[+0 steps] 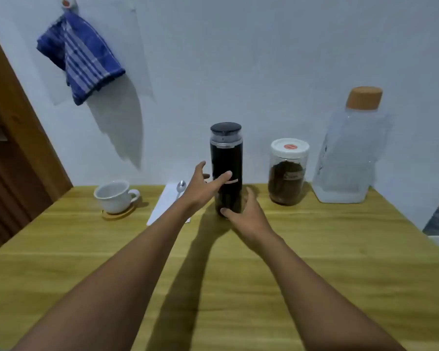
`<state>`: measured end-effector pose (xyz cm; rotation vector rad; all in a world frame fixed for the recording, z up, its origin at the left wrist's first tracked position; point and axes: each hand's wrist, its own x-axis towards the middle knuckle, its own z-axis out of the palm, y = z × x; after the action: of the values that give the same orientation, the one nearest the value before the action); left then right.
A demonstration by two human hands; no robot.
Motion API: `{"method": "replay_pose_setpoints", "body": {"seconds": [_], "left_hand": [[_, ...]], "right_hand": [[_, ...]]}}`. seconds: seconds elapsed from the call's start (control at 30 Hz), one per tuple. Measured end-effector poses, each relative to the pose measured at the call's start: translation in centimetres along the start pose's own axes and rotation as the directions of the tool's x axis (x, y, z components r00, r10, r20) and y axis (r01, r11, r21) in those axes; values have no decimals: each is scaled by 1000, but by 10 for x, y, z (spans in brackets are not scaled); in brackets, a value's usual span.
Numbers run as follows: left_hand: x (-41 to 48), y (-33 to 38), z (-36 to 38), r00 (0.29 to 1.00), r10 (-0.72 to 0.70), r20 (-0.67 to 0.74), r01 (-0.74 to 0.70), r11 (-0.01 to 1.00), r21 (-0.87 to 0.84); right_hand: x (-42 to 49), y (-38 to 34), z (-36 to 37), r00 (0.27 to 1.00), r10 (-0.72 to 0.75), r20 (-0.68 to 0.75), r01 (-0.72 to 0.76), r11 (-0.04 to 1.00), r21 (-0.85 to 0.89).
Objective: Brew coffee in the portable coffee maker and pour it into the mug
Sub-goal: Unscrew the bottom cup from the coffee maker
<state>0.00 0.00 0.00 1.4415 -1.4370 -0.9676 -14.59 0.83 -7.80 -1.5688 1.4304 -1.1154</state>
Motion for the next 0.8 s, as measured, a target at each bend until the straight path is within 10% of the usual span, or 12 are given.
{"method": "replay_pose_setpoints", "body": {"seconds": [0.8], "left_hand": [[1, 32, 15, 964, 262, -51, -266, 956, -123]], "right_hand": [[3, -17, 1, 983, -95, -159, 112, 989, 101]]}}
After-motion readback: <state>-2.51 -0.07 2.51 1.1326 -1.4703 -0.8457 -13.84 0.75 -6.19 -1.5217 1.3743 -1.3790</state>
